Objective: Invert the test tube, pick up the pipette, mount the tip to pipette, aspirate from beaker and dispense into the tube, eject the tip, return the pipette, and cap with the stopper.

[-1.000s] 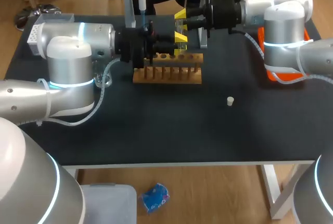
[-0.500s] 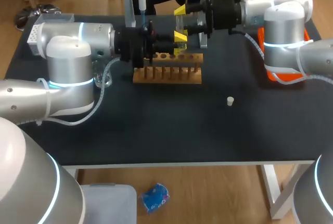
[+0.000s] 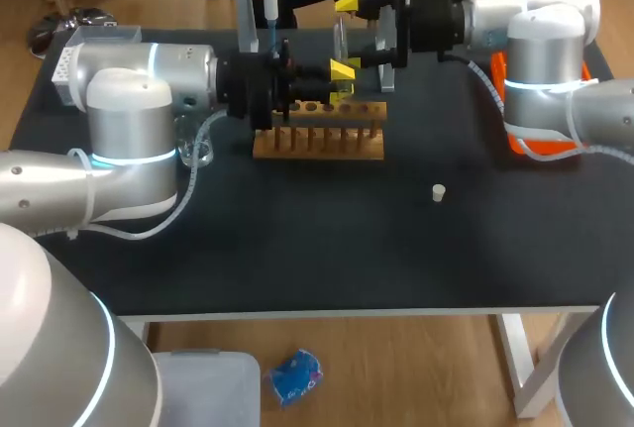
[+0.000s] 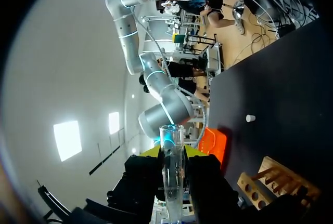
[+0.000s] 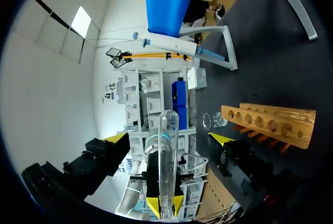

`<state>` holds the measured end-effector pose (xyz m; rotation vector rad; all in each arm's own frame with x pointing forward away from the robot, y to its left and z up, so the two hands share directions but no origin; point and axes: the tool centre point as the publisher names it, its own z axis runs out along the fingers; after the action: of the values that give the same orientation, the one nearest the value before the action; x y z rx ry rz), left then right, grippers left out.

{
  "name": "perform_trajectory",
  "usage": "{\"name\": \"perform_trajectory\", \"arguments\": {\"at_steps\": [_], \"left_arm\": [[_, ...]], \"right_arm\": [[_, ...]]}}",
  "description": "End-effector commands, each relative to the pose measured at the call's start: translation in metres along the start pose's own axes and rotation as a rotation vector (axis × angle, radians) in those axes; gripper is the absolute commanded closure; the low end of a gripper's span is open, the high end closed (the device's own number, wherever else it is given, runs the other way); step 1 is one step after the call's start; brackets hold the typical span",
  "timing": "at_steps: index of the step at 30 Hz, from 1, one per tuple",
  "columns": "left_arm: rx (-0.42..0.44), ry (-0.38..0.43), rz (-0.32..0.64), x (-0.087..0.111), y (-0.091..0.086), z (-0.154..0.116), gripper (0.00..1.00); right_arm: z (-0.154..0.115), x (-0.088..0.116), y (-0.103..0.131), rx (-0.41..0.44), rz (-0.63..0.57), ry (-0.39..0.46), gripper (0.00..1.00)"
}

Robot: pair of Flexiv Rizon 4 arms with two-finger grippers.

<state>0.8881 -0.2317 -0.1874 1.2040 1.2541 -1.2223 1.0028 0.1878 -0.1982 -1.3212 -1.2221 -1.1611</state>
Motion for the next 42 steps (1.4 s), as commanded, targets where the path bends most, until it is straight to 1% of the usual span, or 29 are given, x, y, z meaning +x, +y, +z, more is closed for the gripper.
{"name": "perform_trajectory", "arguments": {"at_steps": [1, 4, 6, 8, 22, 23, 24, 26, 27, 29, 30, 31, 32, 33, 34, 35, 37, 42], "left_arm": [[0.003, 0.003, -0.001, -0.001, 0.001, -0.001, 1.0], [0.002, 0.005, -0.002, -0.001, 0.001, -0.002, 1.0], [0.0, 0.004, -0.002, -0.001, 0.001, -0.002, 1.0], [-0.002, 0.005, -0.002, -0.002, 0.001, -0.002, 1.0], [-0.015, 0.006, -0.001, -0.004, 0.0, -0.004, 1.0], [-0.016, 0.006, 0.0, -0.005, 0.0, -0.004, 1.0], [-0.017, 0.006, 0.001, -0.006, 0.0, -0.004, 1.0], [-0.019, 0.005, 0.003, -0.007, 0.0, -0.005, 1.0], [-0.019, 0.005, 0.005, -0.007, 0.0, -0.005, 1.0], [-0.021, 0.005, 0.006, -0.008, -0.001, -0.006, 1.0], [-0.021, 0.005, 0.007, -0.008, -0.001, -0.006, 1.0], [-0.022, 0.006, 0.007, -0.008, -0.001, -0.006, 1.0], [-0.022, 0.006, 0.006, -0.008, -0.001, -0.006, 1.0], [-0.023, 0.006, 0.006, -0.008, -0.001, -0.006, 1.0], [-0.023, 0.006, 0.005, -0.008, -0.001, -0.006, 1.0], [-0.024, 0.006, 0.004, -0.007, -0.001, -0.006, 1.0], [-0.023, 0.005, 0.003, -0.007, -0.001, -0.006, 1.0], [-0.023, 0.001, 0.003, -0.008, 0.0, -0.004, 1.0]], "right_arm": [[-0.012, 0.001, -0.002, -0.009, -0.014, 0.001, 0.0], [-0.023, 0.0, -0.003, -0.002, -0.051, 0.013, 0.0], [-0.033, -0.002, -0.004, -0.007, -0.097, 0.017, 0.0], [-0.042, -0.007, -0.002, -0.012, -0.121, -0.007, 0.0], [-0.042, -0.007, -0.002, -0.012, -0.121, -0.007, 0.0], [-0.041, -0.007, -0.004, 0.002, -0.183, 0.004, 0.0], [-0.041, -0.01, -0.004, -0.014, -0.234, -0.008, 0.0], [-0.043, -0.015, -0.006, -0.007, -0.335, 0.014, 0.0], [-0.045, -0.017, -0.007, -0.018, -0.394, 0.0, 0.0], [-0.048, -0.021, -0.009, -0.004, -0.463, 0.016, 0.0], [-0.051, -0.023, -0.01, -0.019, -0.543, -0.009, 0.0], [-0.052, -0.025, -0.011, -0.01, -0.591, -0.017, 0.0], [-0.054, -0.026, -0.012, -0.002, -0.615, 0.005, 0.0], [-0.056, -0.028, -0.013, -0.012, -0.689, -0.024, 0.0], [-0.058, -0.03, -0.015, -0.006, -0.749, -0.03, 0.0], [-0.06, -0.032, -0.017, 0.003, -0.776, -0.035, 0.0], [-0.062, -0.036, -0.017, 0.001, -0.845, -0.082, 0.0], [-0.062, -0.036, -0.017, 0.001, -0.845, -0.082, 0.0]]}}
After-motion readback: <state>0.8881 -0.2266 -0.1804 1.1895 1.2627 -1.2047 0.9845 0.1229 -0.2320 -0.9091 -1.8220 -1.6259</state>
